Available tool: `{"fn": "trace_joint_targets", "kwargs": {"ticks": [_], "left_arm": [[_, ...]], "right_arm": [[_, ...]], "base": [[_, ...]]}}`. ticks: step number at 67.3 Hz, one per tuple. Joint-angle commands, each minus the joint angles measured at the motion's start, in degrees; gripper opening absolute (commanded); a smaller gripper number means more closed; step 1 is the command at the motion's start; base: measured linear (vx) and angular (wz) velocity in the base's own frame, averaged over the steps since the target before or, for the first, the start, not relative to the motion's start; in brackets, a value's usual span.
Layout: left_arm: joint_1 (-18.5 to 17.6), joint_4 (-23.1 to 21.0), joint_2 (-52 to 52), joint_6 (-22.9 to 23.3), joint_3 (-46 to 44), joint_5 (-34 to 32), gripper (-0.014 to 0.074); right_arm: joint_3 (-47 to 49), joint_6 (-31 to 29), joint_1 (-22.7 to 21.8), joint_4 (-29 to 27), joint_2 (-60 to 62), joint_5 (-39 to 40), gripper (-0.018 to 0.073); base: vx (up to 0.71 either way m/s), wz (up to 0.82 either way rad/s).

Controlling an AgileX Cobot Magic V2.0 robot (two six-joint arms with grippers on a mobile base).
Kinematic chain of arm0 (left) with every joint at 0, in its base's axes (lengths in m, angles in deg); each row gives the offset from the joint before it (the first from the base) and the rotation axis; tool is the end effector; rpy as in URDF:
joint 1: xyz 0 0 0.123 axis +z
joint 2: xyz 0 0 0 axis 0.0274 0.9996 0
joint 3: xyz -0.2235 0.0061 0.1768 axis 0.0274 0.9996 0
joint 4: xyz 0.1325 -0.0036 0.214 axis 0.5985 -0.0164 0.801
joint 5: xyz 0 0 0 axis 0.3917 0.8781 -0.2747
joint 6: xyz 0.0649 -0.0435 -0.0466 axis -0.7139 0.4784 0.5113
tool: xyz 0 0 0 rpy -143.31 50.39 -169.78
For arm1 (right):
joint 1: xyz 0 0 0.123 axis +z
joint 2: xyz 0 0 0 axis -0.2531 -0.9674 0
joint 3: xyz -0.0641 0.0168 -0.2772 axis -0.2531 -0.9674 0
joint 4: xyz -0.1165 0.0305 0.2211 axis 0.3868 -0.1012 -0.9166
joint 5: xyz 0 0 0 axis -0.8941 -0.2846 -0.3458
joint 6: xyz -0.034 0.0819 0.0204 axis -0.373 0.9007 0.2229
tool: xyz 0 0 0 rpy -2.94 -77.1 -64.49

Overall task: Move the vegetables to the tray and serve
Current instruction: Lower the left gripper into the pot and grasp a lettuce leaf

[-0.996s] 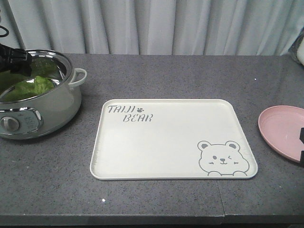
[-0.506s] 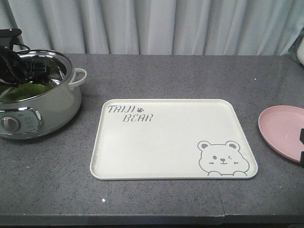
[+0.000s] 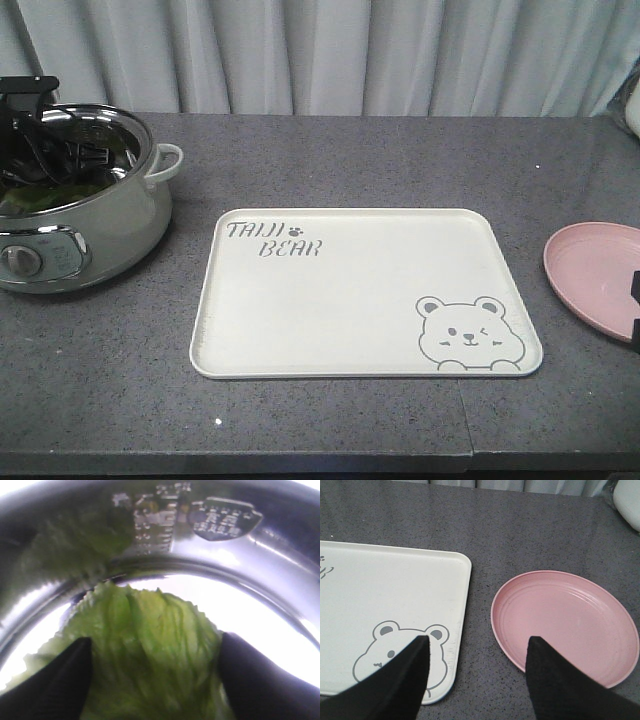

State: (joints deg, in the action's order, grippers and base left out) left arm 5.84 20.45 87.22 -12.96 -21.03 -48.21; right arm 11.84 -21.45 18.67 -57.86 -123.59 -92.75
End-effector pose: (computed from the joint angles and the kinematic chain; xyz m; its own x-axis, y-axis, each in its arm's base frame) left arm 0.4687 0.0280 0.2474 -0.7973 -0.0587 -0.6007 -0.0273 0.9977 -0.0613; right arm 0.1365 0.0080 0.3200 -0.4511 -0.0628 -0.8903 -0.0688 0.9970 -0.0355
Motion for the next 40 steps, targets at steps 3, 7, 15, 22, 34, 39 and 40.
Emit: {"fn": "trace_joint_targets", "kwargs": {"ticks": [3,7,15,22,34,39,40], "left_arm": [[-0.03,1.21,-2.69,0.01,-1.76,-1.19,0.0349],[-0.03,1.20,-2.69,0.01,-1.76,-0.95,0.0295],[-0.03,1.20,-2.69,0.01,-1.76,-0.90,0.0185],[-0.03,1.15,-2.69,0.01,-1.76,-0.68,0.0109],[-0.03,0.97,-3.21,0.01,-1.76,0.53,0.0017],[-0.03,0.97,-3.98,0.01,-1.76,1.34,-0.0008],[-0.03,0.97,-4.09,0.01,-1.76,1.66,-0.0008]], "right_arm": [[1.97,0.00,-0.14,0.67,-0.23,3.59,0.0409],[1.97,0.00,-0.14,0.67,-0.23,3.59,0.0409],[1.97,0.00,-0.14,0.67,-0.23,3.59,0.0409],[1.97,0.00,-0.14,0.67,-0.23,3.59,0.0409],[1.97,0.00,-0.14,0.67,-0.23,3.59,0.0409],[1.97,0.00,-0.14,0.67,-0.23,3.59,0.0409],[1.97,0.00,-0.14,0.67,-0.23,3.59,0.0409]], "base": [[0.00,0.00],[0.00,0.00],[0.00,0.00],[0.00,0.00],[0.00,0.00],[0.00,0.00],[0.00,0.00]]}}
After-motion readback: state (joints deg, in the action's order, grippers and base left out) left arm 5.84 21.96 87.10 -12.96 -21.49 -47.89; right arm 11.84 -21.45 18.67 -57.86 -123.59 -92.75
